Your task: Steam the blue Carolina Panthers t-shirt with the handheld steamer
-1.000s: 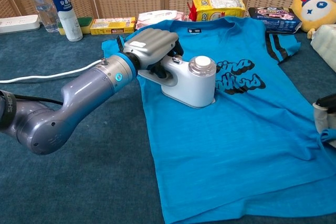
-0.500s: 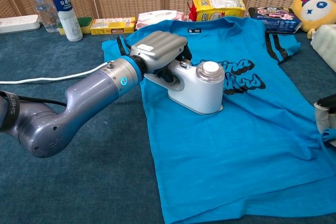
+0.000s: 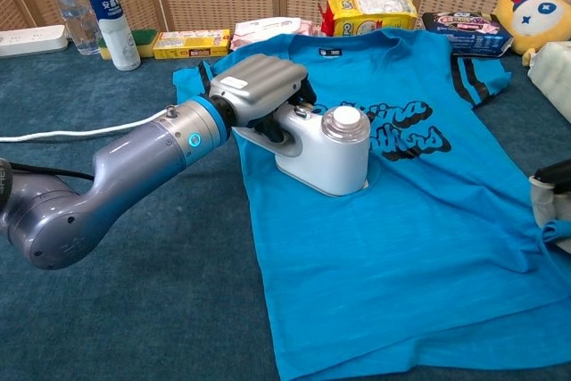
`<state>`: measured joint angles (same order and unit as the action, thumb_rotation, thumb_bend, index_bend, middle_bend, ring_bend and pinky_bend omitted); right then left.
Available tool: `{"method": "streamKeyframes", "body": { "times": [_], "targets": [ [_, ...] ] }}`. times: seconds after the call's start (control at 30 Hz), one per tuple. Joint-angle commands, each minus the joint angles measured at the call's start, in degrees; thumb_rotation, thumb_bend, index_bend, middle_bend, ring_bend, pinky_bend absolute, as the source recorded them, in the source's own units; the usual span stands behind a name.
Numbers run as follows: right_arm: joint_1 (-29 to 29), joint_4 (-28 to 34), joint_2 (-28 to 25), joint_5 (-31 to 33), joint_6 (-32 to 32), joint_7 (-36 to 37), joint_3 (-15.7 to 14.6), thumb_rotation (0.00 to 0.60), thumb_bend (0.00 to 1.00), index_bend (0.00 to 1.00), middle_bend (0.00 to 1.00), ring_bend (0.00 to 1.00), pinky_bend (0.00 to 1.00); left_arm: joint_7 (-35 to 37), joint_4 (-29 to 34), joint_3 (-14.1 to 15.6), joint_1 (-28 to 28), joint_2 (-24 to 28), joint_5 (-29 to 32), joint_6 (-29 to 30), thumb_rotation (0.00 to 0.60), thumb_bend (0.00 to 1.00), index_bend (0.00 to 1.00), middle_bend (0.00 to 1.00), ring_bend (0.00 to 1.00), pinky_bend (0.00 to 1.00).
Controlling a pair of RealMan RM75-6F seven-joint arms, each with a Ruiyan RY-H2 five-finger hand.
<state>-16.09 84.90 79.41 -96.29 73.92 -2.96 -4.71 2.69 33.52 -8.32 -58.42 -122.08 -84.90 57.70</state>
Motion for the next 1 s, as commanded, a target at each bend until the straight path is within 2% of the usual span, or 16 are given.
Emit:
{"method": "streamKeyframes", "body": {
  "times": [0.03, 0.83, 0.93, 1.0],
  "targets": [
    [0.0, 0.1, -0.1, 0.0, 0.0, -0.1, 0.0, 0.6, 0.52, 0.71, 0.69, 0.76, 0.83, 0.3, 1.8, 0.9, 0.3, 0.5, -1.0, 0.7, 0.6, 0.32, 0.77, 0.8, 0.72, 0.79],
    [-0.2, 0.5, 0.2, 0.0, -0.3, -0.5, 0.2, 0.6, 0.52, 0.71, 0.69, 0.76, 0.83, -2.0, 15.8, 6.6, 4.1, 7.1, -6.6, 4.6, 0.6, 0.32, 0.77, 0.81, 0.72, 0.79],
    [-0.3, 0.5, 0.2, 0.1, -0.4, -0.6, 0.3, 0.6, 0.52, 0.71, 0.69, 0.76, 0.83, -2.4, 16.0, 6.0, 4.3, 7.8, -6.1, 4.4, 0.6, 0.32, 0.77, 0.81, 0.72, 0.79],
    [-0.3, 0.6, 0.0, 0.2, -0.4, -0.7, 0.3, 0.6, 0.52, 0.71, 0.69, 0.76, 0.83, -2.6, 15.4, 3.5, 4.1, 7.9, -4.3, 4.1, 0.6, 0.32, 0.77, 0.81, 0.72, 0.79]
  ]
}}
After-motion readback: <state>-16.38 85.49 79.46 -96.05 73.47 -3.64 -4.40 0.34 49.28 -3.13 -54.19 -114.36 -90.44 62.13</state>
